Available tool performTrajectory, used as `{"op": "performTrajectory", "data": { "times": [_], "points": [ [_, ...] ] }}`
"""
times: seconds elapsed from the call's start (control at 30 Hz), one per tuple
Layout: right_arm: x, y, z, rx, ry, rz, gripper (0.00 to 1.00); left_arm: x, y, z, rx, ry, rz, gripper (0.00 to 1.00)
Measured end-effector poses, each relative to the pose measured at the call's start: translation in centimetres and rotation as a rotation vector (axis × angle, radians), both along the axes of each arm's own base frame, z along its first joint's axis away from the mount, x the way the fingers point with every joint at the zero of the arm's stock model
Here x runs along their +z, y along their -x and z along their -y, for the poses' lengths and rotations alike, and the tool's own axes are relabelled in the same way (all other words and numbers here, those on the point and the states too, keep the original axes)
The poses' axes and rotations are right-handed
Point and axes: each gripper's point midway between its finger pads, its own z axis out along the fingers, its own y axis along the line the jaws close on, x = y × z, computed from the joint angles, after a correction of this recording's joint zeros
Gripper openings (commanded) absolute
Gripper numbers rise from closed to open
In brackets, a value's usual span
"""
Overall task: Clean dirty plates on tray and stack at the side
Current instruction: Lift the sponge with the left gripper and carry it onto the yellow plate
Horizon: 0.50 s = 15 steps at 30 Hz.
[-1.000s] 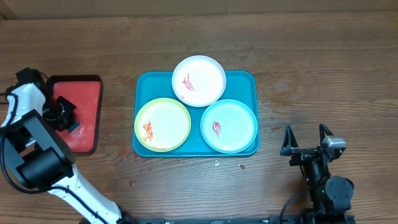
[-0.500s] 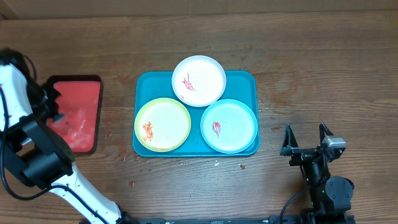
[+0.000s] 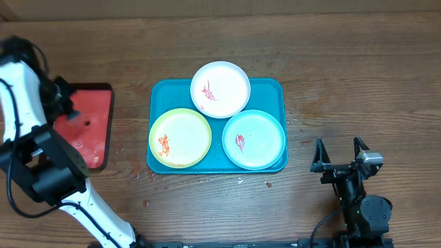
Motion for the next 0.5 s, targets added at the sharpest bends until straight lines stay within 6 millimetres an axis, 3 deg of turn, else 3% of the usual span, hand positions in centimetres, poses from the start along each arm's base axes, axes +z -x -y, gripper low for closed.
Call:
{"op": "performTrajectory", "data": {
  "times": [0.1, 0.17, 0.23, 0.4, 0.5],
  "points": [
    [0.0, 0.0, 0.0, 0.0, 0.0, 0.0, 1.0, -4.2, 2.9, 1.6, -0.002, 0.066, -0.12, 0.04],
    [0.0, 0.0, 0.0, 0.0, 0.0, 0.0, 1.0, -4.4, 4.0, 1.9, 0.004, 0.091, -0.165, 0.04],
    [0.0, 0.0, 0.0, 0.0, 0.0, 0.001, 1.0, -3.1, 4.8, 1.8, 0.016, 0.107, -0.191, 0.04],
    [0.0, 0.0, 0.0, 0.0, 0.0, 0.001, 1.0, 3.0, 3.3, -0.7, 0.051, 0.042, -0.073, 0.04],
    [0.0, 0.0, 0.0, 0.0, 0.0, 0.0, 1.0, 6.3, 3.1, -1.1, 0.057, -0.003, 0.004, 0.04]
  ]
}}
